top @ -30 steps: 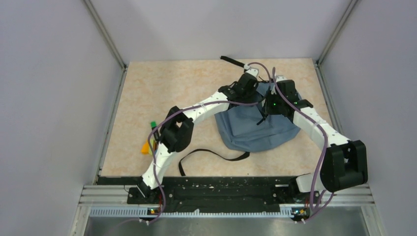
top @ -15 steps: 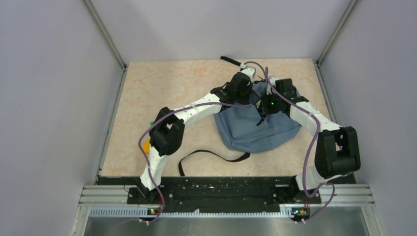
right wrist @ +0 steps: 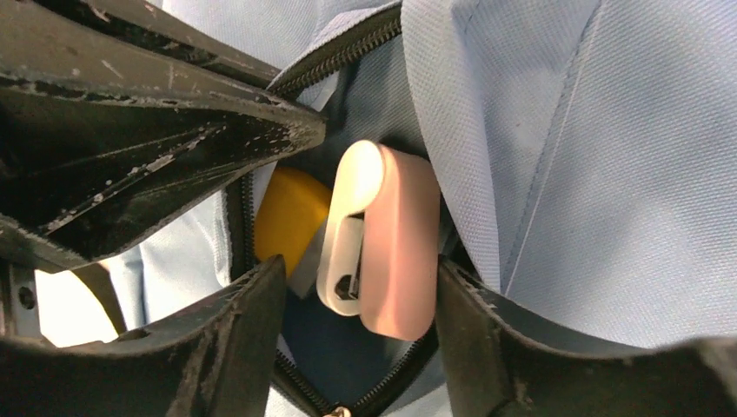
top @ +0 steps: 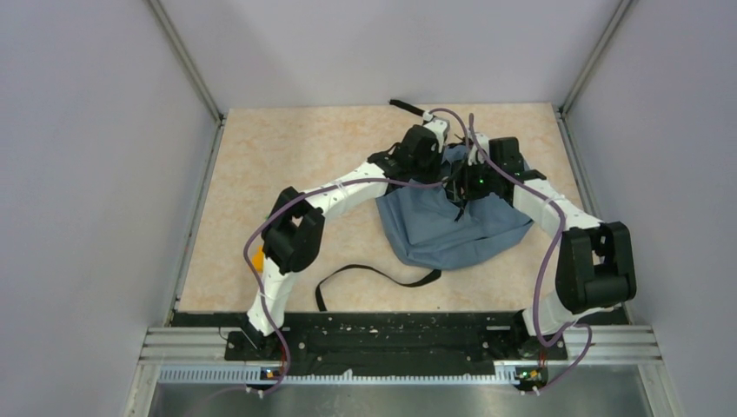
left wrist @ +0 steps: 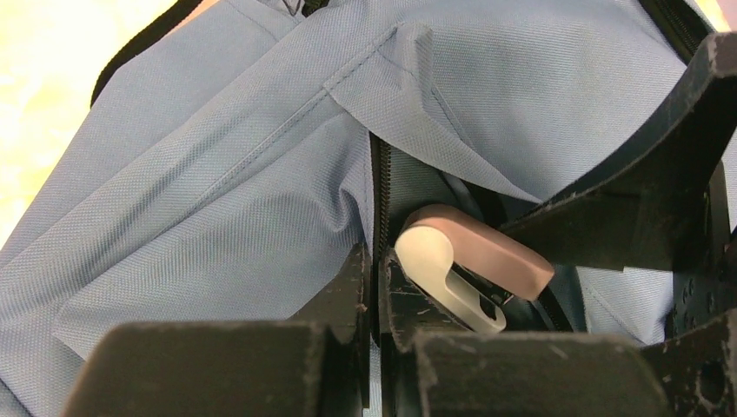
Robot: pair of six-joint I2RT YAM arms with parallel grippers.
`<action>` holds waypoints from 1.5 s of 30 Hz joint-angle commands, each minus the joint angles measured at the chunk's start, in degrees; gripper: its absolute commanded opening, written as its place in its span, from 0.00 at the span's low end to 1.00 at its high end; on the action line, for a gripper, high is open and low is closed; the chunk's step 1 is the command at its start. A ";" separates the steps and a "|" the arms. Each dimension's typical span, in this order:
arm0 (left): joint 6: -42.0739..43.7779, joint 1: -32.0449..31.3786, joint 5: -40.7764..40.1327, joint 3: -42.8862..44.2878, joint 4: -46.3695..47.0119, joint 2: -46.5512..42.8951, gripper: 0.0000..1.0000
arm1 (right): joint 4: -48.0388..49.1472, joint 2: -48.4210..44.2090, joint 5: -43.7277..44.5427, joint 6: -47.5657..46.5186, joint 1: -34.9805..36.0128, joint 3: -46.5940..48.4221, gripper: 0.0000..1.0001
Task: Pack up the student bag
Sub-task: Place the stationery in the student bag.
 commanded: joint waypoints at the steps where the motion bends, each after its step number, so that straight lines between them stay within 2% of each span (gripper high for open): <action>1: -0.18 0.03 2.19 -0.10 4.34 -5.24 0.00 | 0.82 -2.38 1.82 1.19 0.26 0.56 0.65; 5: -0.02 0.02 1.95 -0.33 4.35 -5.61 0.00 | 0.45 -2.93 3.95 1.53 0.26 0.48 0.72; 10: 0.29 0.01 0.84 -1.02 4.16 -6.28 0.00 | 3.03 -6.90 6.44 1.94 0.25 -1.80 0.73; 14: 0.38 0.02 0.77 -1.28 4.38 -6.69 0.00 | 6.35 -8.08 5.56 1.62 0.26 -3.99 0.65; 19: 0.29 0.02 0.80 -1.27 4.46 -6.98 0.00 | 5.99 -4.70 6.37 0.89 0.27 -3.36 0.47; 26: 0.21 0.01 1.06 -1.22 4.52 -6.97 0.00 | 6.30 -1.05 2.94 0.97 0.63 -2.95 0.38; 35: -0.14 0.02 1.11 -1.34 5.43 -6.97 0.00 | 7.36 1.33 -2.72 2.55 4.07 -2.03 0.35; 40: -0.08 0.03 1.14 -1.34 5.43 -6.73 0.00 | 6.96 1.67 0.02 3.35 4.08 -1.63 0.34; 43: 0.30 0.02 0.77 -1.35 5.17 -6.78 0.00 | 6.35 -0.44 2.75 3.43 4.09 -1.70 0.40; 45: 1.03 0.01 0.58 -1.42 5.10 -6.87 0.00 | 6.26 -3.45 4.77 3.55 4.04 -2.44 0.48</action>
